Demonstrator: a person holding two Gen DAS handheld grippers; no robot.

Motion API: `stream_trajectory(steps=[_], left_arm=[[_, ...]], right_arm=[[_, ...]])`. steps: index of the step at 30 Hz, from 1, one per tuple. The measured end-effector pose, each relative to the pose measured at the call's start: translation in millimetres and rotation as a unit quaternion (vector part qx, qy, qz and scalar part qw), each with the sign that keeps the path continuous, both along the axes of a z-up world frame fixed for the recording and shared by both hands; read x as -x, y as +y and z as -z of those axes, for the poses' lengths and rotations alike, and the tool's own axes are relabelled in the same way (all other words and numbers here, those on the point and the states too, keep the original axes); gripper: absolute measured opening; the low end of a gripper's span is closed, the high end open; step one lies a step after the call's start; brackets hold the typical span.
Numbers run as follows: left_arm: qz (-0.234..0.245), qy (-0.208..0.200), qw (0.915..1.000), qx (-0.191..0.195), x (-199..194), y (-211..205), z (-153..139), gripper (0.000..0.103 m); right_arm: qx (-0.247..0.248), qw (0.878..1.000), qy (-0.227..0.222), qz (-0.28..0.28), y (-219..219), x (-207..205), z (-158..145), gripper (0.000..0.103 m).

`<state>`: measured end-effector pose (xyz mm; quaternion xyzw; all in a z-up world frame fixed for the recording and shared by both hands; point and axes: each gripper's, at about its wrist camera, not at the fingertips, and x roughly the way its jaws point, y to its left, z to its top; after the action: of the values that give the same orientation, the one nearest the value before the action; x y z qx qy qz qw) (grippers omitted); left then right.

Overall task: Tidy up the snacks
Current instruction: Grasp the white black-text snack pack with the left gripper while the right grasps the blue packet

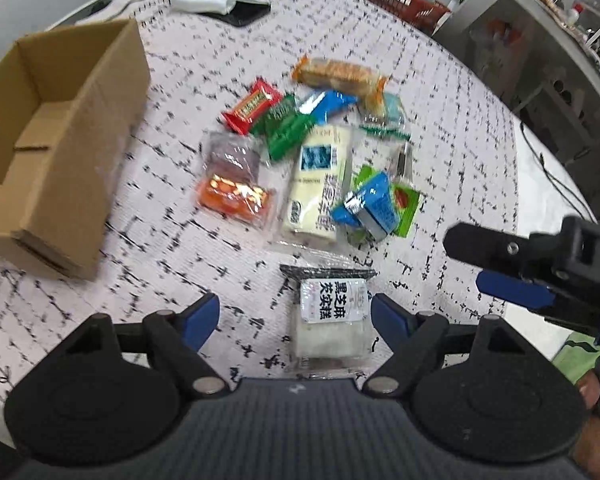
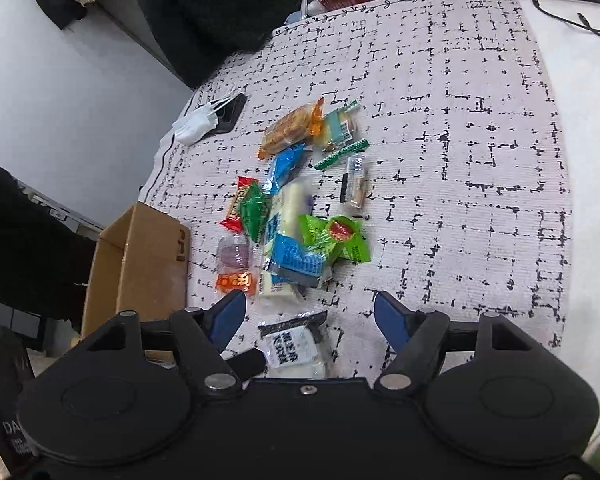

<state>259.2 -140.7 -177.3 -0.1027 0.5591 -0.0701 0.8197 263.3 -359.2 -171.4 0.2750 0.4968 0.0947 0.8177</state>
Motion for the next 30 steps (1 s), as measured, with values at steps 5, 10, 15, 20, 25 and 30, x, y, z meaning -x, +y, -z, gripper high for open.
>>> stream_trajectory(steps=[5,10,15,20,25,30], left_arm=[[-0.013,0.022,0.9997,0.0,-8.2,-10.2,19.2,0.082],[-0.017,0.042,0.9989,-0.009,-17.9,-23.9,35.0,0.082],[-0.02,0.053,0.9983,-0.015,-24.2,-33.4,45.9,0.079],[-0.03,0.056,0.9978,-0.021,-28.2,-31.1,44.3,0.05],[-0.044,0.062,0.9971,-0.011,-29.4,-21.5,41.0,0.047],[-0.059,0.06,0.9964,-0.005,-25.8,-12.0,36.0,0.046]], right_arm=[[-0.033,0.999,0.007,-0.001,-3.7,-11.5,10.6,0.071],[-0.038,0.999,0.011,-0.005,-2.4,-21.9,20.3,0.071],[-0.043,0.999,0.014,-0.011,1.3,-32.5,29.0,0.072],[-0.041,0.999,0.021,-0.017,8.1,-41.4,35.0,0.072],[-0.035,0.999,0.019,-0.023,16.3,-44.6,35.6,0.072],[-0.031,0.999,0.016,-0.022,21.6,-43.7,34.6,0.072]])
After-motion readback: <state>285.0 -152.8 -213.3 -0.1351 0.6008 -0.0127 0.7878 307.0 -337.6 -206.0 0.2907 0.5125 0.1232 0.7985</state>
